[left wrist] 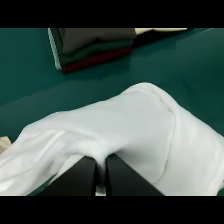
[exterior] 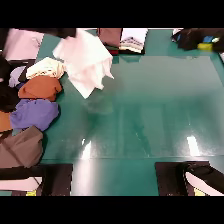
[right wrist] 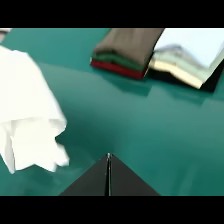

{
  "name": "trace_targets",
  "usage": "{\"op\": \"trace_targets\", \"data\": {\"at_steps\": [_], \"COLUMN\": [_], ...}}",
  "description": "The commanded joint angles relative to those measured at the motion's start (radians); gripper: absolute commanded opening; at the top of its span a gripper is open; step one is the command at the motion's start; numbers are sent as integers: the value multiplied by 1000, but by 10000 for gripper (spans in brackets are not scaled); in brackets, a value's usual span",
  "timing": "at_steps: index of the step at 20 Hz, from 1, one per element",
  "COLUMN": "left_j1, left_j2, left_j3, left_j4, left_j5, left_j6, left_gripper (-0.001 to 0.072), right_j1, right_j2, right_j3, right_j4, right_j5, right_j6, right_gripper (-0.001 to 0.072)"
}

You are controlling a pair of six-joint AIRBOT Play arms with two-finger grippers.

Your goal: Fold the shirts.

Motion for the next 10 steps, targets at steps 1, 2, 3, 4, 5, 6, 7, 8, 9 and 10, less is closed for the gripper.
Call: {"op": "trace_targets", "data": {"at_steps": [1,2,3,4,5,6,7,8,9,10], "left_j1": [-84,-127,-180,-232,-284,-324,-361,-388,-404,-407], "left_j2": [127,127,127,126,117,104,85,66,47,29], "left_j3": [10,4,-27,-69,-121,-169,-221,-271,-314,-346], "left_j4": [13,12,12,11,7,-3,-21,-41,-56,-63], "left_j5": [-97,-119,-117,-106,-95,-86,-62,-31,0,21], "left_j6": [49,50,55,77,100,112,126,129,146,150], "left_gripper": [24,24,24,24,24,25,26,27,66,337], "right_j1": [-21,-21,-21,-21,-21,-21,-21,-21,-21,-21], "right_j2": [29,34,42,49,53,53,53,53,52,51], "right_j3": [82,89,89,89,89,89,89,89,89,88], "right_j4": [0,0,0,0,0,0,0,0,0,0], "right_j5": [21,19,19,20,20,20,23,32,42,46], "right_j6": [0,0,0,0,0,0,0,0,0,0], "right_gripper": [15,15,15,15,15,15,15,15,15,15]}}
